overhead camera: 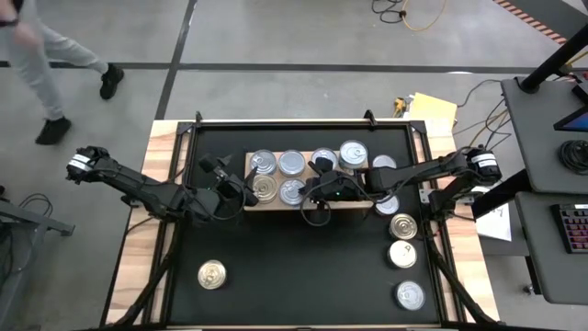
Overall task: Stack canned seafood by type on shelf
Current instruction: Put the dark blue tuna can on the shelf, then stack the blue tuna can on the blue tuna can
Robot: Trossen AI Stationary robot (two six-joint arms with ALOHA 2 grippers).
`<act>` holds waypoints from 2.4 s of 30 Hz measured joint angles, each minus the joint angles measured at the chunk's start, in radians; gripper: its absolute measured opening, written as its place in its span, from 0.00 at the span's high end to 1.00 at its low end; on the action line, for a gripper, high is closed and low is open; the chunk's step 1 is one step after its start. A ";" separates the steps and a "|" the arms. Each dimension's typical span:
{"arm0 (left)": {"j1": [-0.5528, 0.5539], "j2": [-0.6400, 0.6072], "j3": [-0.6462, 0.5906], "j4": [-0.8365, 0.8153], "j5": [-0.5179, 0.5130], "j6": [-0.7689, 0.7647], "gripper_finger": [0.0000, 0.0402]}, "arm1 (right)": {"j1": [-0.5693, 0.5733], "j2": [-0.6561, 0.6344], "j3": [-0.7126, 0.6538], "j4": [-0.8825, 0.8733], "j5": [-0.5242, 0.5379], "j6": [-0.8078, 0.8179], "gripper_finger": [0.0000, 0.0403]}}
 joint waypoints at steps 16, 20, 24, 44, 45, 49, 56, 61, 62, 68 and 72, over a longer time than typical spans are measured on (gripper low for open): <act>0.000 0.000 0.000 0.002 0.000 -0.062 0.24 | -0.004 -0.023 0.006 -0.009 0.005 -0.081 0.98; -0.005 0.000 0.000 0.003 0.000 -0.118 0.24 | -0.004 -0.053 0.006 -0.038 0.005 -0.100 0.98; -0.033 0.000 0.000 0.003 0.022 -0.201 0.24 | 0.004 -0.089 0.005 -0.104 0.005 -0.081 0.98; -0.395 0.000 0.057 -0.089 0.434 -0.660 0.26 | 0.291 -0.283 -0.044 -0.181 0.049 0.125 0.98; -0.411 0.000 0.063 -0.110 0.435 -0.703 0.27 | 0.309 -0.284 -0.047 -0.182 0.049 0.144 0.98; -0.458 0.000 0.085 -0.201 0.446 -0.887 0.31 | 0.382 -0.283 -0.058 -0.186 0.049 0.223 0.98; -0.478 0.013 0.087 -0.291 0.573 -1.172 0.33 | 0.506 -0.281 -0.080 -0.211 0.049 0.389 0.98; -0.478 0.071 0.089 -0.299 0.636 -1.272 0.34 | 0.576 -0.261 -0.095 -0.267 0.049 0.508 0.98; -0.478 0.081 0.094 -0.318 0.653 -1.297 0.34 | 0.586 -0.252 -0.095 -0.275 0.049 0.532 0.98; -0.478 0.149 0.190 -0.625 0.748 -1.550 0.34 | 0.616 -0.205 -0.096 -0.288 0.056 0.570 0.98; -0.480 0.218 0.293 -0.878 0.880 -1.677 0.34 | 0.614 -0.177 -0.096 -0.289 0.057 0.569 0.98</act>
